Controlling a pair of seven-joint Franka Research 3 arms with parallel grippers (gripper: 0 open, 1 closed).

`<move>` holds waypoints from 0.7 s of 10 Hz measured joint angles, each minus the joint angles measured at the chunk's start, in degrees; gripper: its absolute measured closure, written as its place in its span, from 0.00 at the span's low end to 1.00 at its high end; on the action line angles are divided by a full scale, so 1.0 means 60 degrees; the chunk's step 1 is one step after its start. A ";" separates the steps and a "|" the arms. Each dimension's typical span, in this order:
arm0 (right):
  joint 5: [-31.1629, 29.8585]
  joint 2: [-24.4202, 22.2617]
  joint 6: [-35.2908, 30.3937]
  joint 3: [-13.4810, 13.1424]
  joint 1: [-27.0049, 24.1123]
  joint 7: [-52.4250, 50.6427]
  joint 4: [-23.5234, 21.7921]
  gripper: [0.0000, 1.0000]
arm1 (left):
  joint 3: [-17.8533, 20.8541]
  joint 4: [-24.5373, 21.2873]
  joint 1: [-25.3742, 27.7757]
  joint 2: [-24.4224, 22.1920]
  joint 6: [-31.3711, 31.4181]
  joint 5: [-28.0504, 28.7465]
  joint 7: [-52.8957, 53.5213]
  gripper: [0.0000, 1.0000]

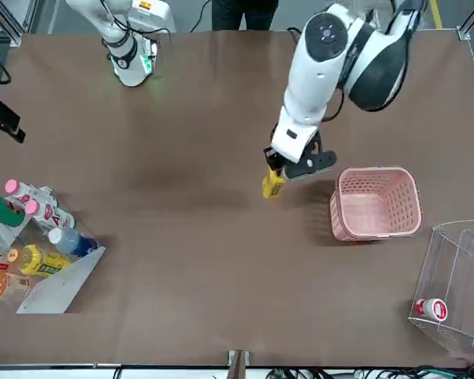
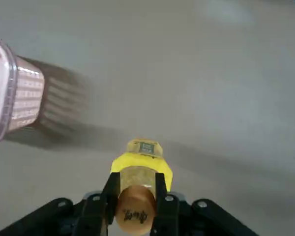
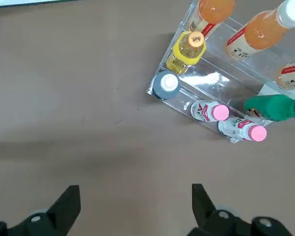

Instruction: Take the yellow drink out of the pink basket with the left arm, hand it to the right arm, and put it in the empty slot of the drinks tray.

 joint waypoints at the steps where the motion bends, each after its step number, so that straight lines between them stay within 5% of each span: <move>1: 0.0000 0.0000 0.0000 0.0000 0.0000 0.0000 0.0000 0.00 | 0.0067 0.0012 -0.0154 0.0103 0.0080 0.0016 -0.0028 0.67; 7: 0.0000 0.0000 0.0001 0.0000 0.0000 0.0000 0.0000 0.00 | 0.0660 0.0055 -0.0873 0.1246 0.1287 0.0028 0.0002 0.67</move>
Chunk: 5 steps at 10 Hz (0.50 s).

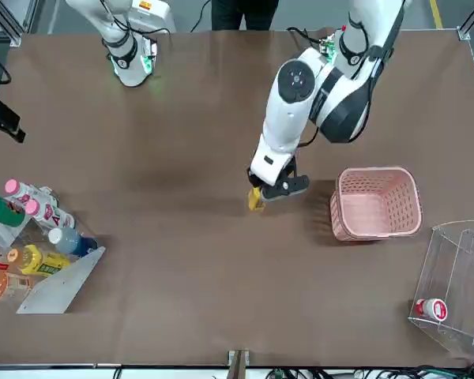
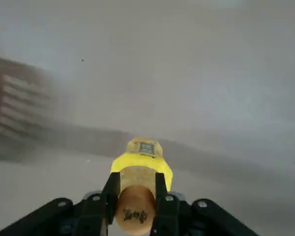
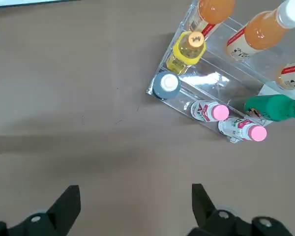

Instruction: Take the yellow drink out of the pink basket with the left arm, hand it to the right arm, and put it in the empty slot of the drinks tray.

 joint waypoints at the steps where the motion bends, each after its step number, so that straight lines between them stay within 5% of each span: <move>1: 0.0000 0.0000 0.0000 0.0000 0.0000 0.0000 0.0000 0.00 | 0.0003 0.0012 -0.0019 0.0146 0.0031 0.0045 0.0012 0.67; 5: 0.0000 0.0000 0.0000 0.0000 0.0000 0.0000 0.0000 0.00 | 0.0016 0.0169 -0.0309 0.0593 0.0422 0.0363 -0.0183 0.67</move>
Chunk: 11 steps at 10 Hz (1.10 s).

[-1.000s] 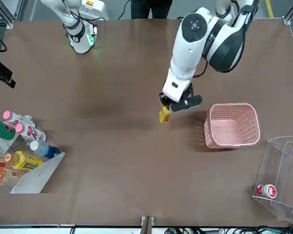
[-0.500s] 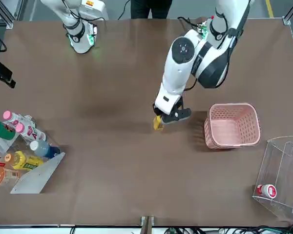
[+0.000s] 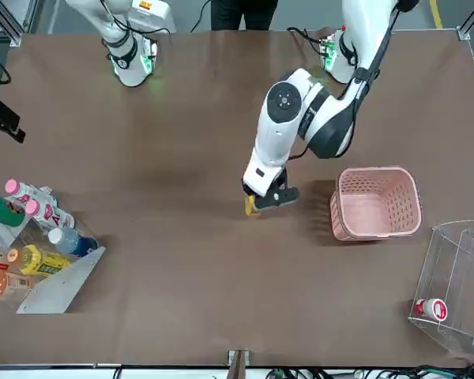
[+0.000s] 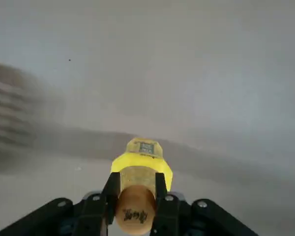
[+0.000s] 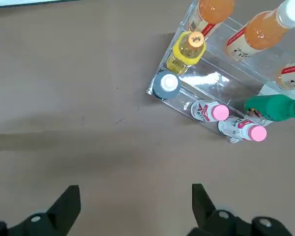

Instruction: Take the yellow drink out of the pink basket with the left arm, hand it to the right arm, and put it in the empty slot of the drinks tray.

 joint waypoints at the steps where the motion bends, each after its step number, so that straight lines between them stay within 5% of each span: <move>1: 0.0000 0.0000 0.0000 0.0000 0.0000 0.0000 0.0000 0.00 | 0.0029 0.0096 -0.0157 0.0143 0.0037 0.0028 -0.0172 0.67; 11: 0.0026 -0.0003 0.0051 0.0035 0.0014 -0.0001 0.0067 0.00 | 0.1719 0.0987 -0.2142 0.1200 0.0406 0.0076 -0.0261 0.67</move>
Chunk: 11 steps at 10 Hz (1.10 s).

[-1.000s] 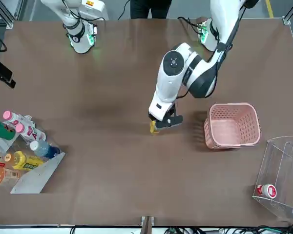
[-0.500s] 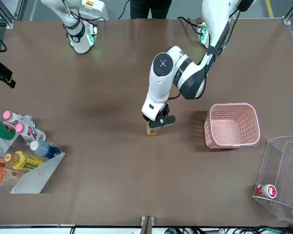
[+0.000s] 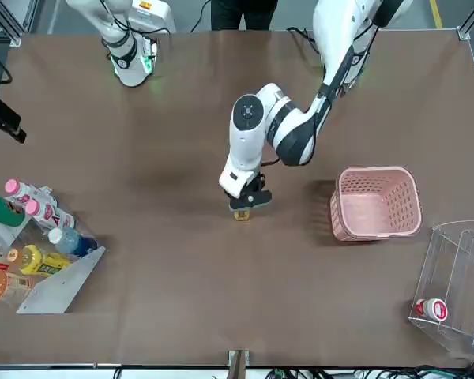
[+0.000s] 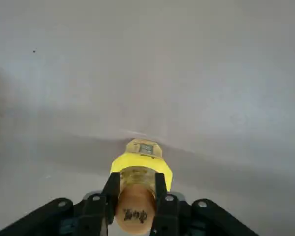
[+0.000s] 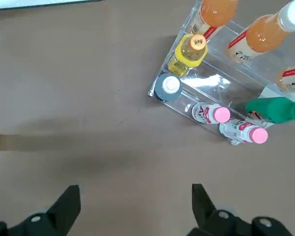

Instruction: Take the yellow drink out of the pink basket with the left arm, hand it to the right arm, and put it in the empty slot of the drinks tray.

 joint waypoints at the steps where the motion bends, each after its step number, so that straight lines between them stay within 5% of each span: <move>1: 0.0023 -0.0005 -0.0010 0.0028 0.0005 -0.0001 0.0038 0.00 | 0.0035 0.0133 -0.0080 0.0067 0.0000 0.0000 0.0000 0.67; 7: 0.0047 -0.0023 -0.0218 0.0088 0.0038 0.0000 0.0062 0.00 | 0.0106 0.0350 -0.0206 0.0244 -0.0005 0.0008 -0.0114 0.65; 9: 0.0047 -0.0028 -0.0217 0.0145 0.0041 0.0000 0.0083 0.00 | 0.0106 0.0468 -0.0209 0.0244 0.0003 0.0008 -0.0350 0.55; 11: 0.0050 -0.0030 -0.0217 0.0171 0.0060 -0.0007 0.0100 0.00 | 0.0112 0.0611 -0.0203 0.0224 -0.0007 0.0008 -0.0399 0.26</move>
